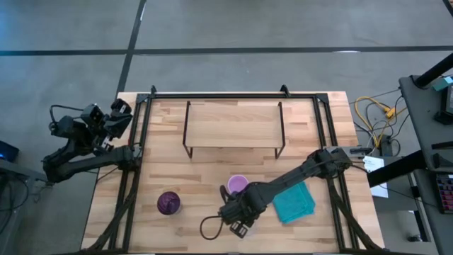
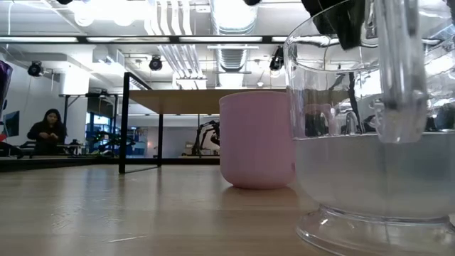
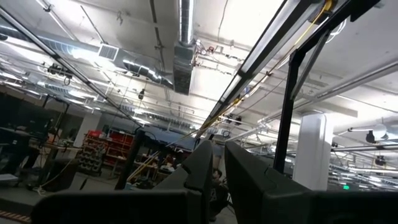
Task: Stack small to large cups/mugs on shelf
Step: Put the transparent mug on the shelf
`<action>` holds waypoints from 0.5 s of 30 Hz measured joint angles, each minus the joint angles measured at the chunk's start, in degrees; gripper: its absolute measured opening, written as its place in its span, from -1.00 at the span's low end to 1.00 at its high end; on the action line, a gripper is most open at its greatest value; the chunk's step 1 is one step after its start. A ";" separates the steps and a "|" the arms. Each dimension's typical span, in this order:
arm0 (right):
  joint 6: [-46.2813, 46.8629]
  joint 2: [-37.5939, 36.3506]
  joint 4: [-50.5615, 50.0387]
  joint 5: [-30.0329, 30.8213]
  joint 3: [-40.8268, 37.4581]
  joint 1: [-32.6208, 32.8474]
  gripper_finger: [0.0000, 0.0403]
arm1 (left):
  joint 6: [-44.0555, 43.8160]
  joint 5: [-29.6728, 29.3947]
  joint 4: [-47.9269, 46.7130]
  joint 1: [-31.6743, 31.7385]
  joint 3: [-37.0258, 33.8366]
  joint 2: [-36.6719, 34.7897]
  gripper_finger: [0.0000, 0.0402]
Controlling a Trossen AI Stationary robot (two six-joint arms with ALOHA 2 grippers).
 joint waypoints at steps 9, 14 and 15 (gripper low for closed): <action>-0.47 0.00 0.27 -0.25 -2.62 0.51 -0.61 | 0.00 0.02 -0.01 0.01 0.00 0.02 -0.85; -1.07 0.00 0.40 -0.24 -4.09 0.51 -0.61 | 0.00 0.01 0.01 0.01 0.00 0.04 -0.85; -1.08 0.00 0.44 -0.24 -4.32 0.51 -0.61 | 0.00 0.01 0.01 0.01 0.00 0.08 -0.85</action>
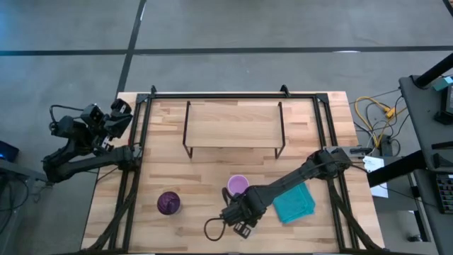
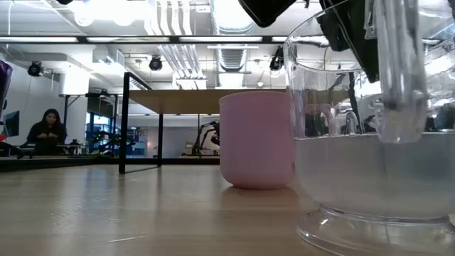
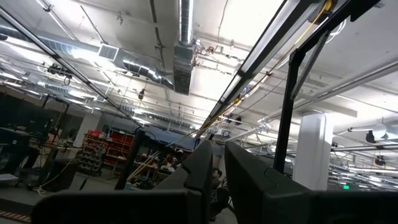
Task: Stack small to large cups/mugs on shelf
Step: Put the transparent mug on the shelf
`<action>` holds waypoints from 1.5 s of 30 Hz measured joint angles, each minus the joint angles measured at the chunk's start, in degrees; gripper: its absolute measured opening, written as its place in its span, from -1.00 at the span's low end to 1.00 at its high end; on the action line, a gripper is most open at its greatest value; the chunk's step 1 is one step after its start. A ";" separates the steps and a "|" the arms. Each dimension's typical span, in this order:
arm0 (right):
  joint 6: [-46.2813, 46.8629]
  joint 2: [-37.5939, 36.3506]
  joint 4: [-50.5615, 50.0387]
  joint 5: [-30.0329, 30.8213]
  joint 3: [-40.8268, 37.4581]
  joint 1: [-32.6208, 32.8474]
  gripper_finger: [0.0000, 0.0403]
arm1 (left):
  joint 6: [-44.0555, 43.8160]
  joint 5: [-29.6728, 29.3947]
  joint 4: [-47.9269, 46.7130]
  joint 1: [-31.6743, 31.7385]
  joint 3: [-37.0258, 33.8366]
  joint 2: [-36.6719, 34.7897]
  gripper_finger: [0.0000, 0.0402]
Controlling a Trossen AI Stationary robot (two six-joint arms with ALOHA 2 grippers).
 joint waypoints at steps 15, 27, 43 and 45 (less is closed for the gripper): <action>-2.68 0.00 1.80 0.18 -2.49 -0.12 -0.68 | 0.17 -0.01 -0.02 0.01 0.00 0.05 -0.85; -5.98 -0.01 2.75 1.54 -2.52 -0.90 -0.95 | 0.37 -0.01 -0.02 0.01 0.00 0.07 -0.85; -12.13 -6.38 -13.83 6.03 8.35 -9.59 -0.96 | 0.37 -0.03 0.00 0.01 -0.02 0.07 -0.85; -12.41 -8.27 -14.10 6.44 8.51 -11.13 -0.96 | 0.35 -0.03 0.00 0.01 -0.02 0.07 -0.85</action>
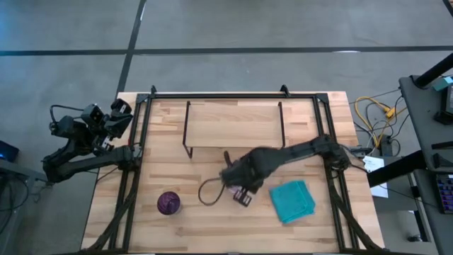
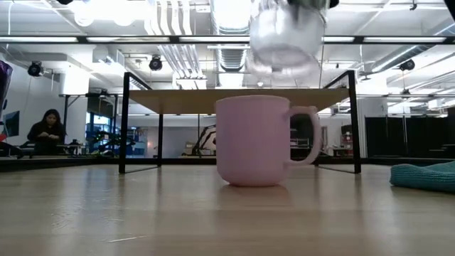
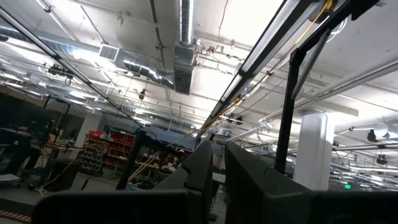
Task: Stack small to large cups/mugs on shelf
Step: Put the transparent mug on the shelf
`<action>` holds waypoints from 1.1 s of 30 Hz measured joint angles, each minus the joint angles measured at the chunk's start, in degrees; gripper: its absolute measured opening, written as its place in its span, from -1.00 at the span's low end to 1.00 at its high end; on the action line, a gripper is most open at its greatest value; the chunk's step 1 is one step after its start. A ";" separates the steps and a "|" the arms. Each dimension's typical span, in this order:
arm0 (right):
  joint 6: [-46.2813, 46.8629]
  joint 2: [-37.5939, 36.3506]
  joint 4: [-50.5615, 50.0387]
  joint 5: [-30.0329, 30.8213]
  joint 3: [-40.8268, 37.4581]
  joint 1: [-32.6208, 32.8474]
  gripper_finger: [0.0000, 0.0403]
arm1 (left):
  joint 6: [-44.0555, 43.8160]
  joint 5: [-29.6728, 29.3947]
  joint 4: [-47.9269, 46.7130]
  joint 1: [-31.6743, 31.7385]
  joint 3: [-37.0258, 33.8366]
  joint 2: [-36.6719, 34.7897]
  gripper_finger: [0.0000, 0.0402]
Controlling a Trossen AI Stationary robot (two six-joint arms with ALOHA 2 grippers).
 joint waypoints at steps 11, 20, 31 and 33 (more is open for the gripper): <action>-0.08 -11.59 0.12 3.49 -0.39 -6.47 -0.96 | 0.10 0.00 -0.02 0.00 -0.02 0.00 -0.85; -1.54 -20.69 0.16 13.29 -2.51 -12.89 -0.96 | 0.20 0.00 -0.02 -0.01 -0.02 0.00 -0.85; -10.52 -27.72 0.15 13.28 -15.06 -21.54 -0.96 | 0.17 0.00 -0.02 0.00 -0.02 0.00 -0.85; -10.73 -29.26 0.12 13.27 -17.75 -23.43 -0.96 | 0.17 0.00 -0.02 -0.02 -0.02 0.00 -0.85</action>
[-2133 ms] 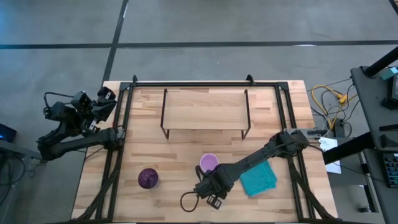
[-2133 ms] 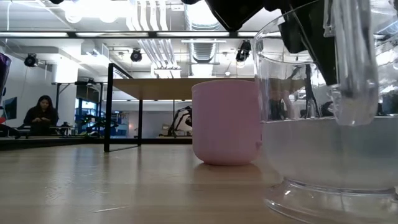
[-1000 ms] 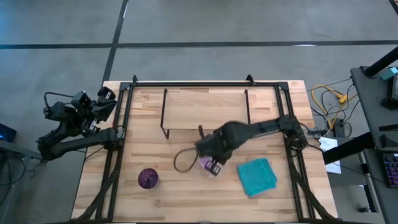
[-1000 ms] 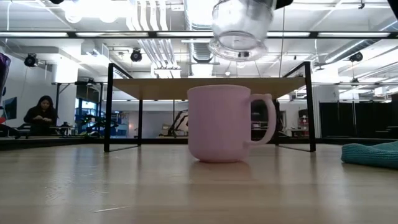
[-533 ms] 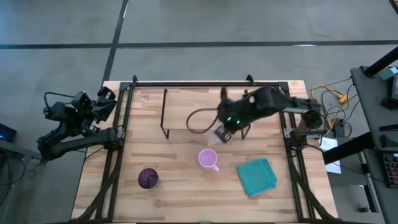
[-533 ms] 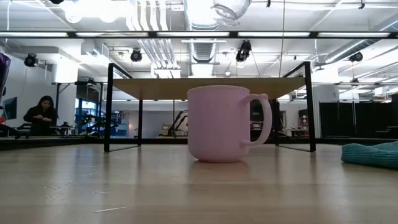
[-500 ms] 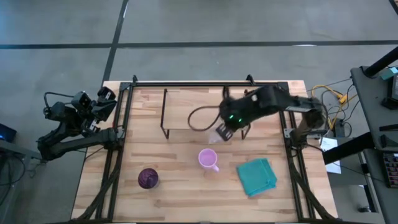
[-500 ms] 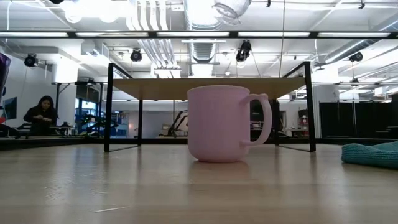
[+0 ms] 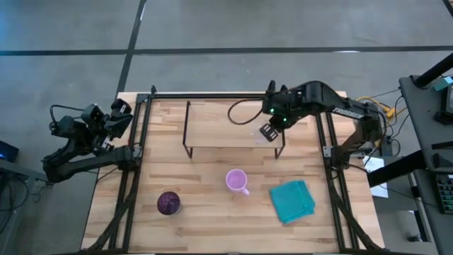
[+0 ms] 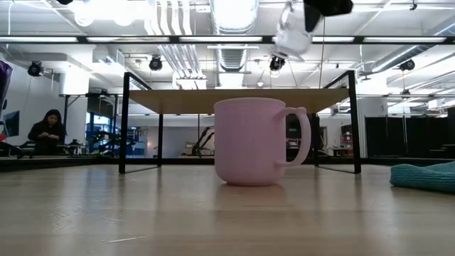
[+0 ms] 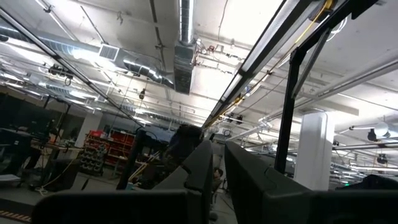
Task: Stack small to large cups/mugs on shelf
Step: Put the transparent mug on the shelf
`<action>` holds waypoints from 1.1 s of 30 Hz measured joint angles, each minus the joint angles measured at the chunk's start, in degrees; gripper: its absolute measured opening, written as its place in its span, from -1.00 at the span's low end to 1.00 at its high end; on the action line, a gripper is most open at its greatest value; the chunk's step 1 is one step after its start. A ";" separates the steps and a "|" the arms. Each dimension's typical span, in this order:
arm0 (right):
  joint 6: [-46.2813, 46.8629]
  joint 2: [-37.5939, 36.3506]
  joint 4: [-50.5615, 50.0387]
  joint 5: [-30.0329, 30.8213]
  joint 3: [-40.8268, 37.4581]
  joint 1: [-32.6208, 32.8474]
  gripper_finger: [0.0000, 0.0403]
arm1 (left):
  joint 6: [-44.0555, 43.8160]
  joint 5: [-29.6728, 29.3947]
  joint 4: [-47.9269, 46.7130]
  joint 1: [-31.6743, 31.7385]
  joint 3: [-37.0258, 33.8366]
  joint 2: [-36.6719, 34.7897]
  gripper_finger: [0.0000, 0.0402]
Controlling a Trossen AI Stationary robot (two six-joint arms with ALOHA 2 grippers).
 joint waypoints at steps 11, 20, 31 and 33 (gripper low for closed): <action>-2.80 -4.12 -0.04 -4.95 -12.55 -8.41 -0.96 | 0.02 -0.02 -0.02 0.00 0.00 0.00 -0.85; -5.38 -2.82 0.20 -4.98 -13.94 -9.65 -0.96 | 4.17 -0.84 -0.02 0.02 0.00 0.00 -0.85; -6.03 -1.26 4.18 -4.52 -13.01 -10.03 -0.96 | 4.46 -1.14 -0.02 0.00 0.00 1.36 -0.85; -6.49 -0.89 4.39 -4.52 -12.68 -10.31 -0.96 | 4.43 -1.14 -0.02 0.00 0.00 1.85 -0.85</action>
